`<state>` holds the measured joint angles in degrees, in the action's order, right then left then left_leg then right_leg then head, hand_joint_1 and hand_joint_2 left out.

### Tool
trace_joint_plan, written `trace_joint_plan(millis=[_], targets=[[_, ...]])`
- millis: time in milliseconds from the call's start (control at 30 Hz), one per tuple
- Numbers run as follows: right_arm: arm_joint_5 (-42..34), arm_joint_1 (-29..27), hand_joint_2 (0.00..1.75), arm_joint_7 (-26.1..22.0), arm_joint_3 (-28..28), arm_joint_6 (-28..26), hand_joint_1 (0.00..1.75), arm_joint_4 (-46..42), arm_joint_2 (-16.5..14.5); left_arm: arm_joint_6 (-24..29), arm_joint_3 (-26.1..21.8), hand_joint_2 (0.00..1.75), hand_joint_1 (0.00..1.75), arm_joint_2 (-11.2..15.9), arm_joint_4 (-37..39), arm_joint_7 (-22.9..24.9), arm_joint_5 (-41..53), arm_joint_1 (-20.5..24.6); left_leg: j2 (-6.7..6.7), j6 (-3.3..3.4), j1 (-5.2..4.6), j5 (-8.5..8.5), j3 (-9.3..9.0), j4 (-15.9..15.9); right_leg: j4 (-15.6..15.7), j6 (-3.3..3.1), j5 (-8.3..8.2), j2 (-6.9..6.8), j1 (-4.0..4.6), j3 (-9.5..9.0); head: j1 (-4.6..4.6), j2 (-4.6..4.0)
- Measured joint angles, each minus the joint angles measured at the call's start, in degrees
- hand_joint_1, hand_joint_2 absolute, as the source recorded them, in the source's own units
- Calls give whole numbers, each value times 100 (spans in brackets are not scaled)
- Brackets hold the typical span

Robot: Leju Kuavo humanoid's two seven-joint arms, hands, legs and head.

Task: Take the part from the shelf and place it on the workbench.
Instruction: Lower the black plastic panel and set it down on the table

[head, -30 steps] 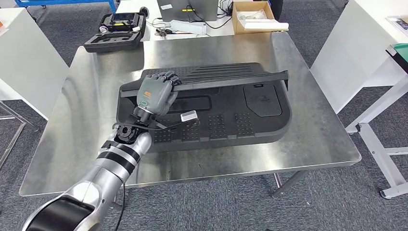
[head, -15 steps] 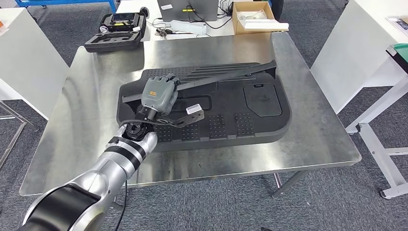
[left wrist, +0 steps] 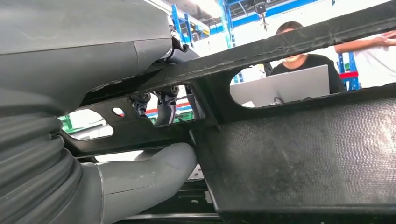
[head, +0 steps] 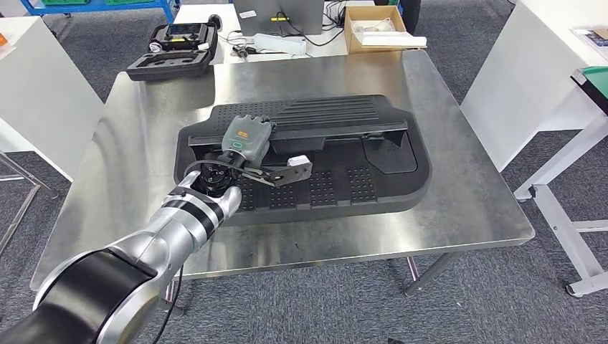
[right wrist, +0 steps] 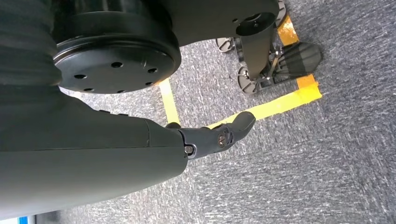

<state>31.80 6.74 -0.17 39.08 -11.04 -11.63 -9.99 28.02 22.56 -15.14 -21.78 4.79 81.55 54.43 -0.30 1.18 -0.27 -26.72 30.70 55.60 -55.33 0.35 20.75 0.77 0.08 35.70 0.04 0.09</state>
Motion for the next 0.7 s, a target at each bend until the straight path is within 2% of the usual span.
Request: trace_joint_plan(millis=[467, 700], targets=[[-2, 0, 175, -1, 4, -1, 0, 2, 0, -102, 126, 175, 175, -65, 173, 371, 4, 10, 0, 1, -1, 0, -8, 0, 0, 0, 0, 0, -2, -11, 1, 0], [13, 1, 175, -1, 4, 15, 0, 1, 0, -679, 172, 175, 175, -95, 228, 404, -74, 28, -3, 10, -2, -8, -28, -2, 2, 7, 6, -2, -3, -35, 0, 0]])
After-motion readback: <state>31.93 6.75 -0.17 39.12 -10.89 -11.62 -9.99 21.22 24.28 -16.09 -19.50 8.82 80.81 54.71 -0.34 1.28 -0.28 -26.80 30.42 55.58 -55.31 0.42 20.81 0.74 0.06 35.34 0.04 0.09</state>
